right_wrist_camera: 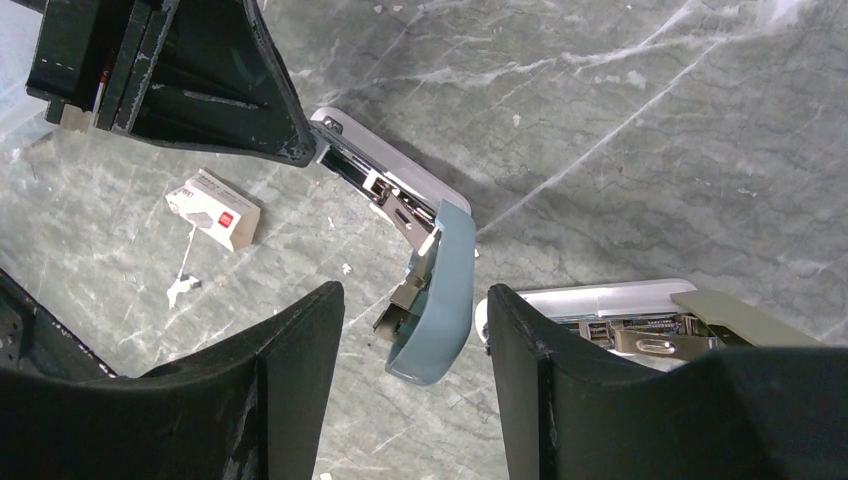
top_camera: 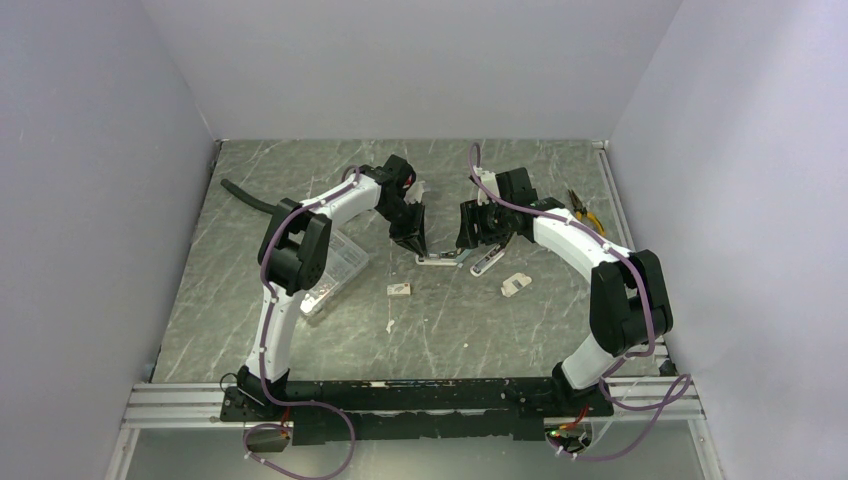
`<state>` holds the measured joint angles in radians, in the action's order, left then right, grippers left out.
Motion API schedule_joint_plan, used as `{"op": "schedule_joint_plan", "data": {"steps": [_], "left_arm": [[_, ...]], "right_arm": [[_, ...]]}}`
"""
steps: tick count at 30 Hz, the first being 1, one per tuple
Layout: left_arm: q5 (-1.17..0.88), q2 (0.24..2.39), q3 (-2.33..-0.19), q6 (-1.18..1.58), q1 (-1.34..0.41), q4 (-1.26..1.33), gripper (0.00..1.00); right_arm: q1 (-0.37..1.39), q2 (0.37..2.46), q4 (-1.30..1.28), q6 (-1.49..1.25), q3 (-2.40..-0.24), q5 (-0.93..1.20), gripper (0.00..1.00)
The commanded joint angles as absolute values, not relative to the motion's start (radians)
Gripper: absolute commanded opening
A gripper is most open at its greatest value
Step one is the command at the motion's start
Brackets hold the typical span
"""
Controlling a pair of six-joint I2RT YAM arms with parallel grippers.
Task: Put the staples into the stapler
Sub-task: Install the staple into the stapler.
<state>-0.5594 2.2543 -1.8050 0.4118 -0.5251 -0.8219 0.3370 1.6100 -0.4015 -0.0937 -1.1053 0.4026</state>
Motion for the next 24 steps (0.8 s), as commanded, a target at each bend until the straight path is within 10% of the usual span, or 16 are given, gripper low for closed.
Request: {"op": "schedule_joint_plan", "data": {"steps": [1, 24], "left_arm": [[-0.499, 2.249, -1.802, 0.379, -0.528, -0.851, 0.2], [-0.479, 2.26, -1.819, 0.379, -0.542, -0.861, 0.23]], "right_arm": [[0.336, 1.603, -0.364, -0.092, -1.108, 0.417, 0.58], [0.335, 1.605, -0.361, -0.092, -1.106, 0.418, 0.58]]}}
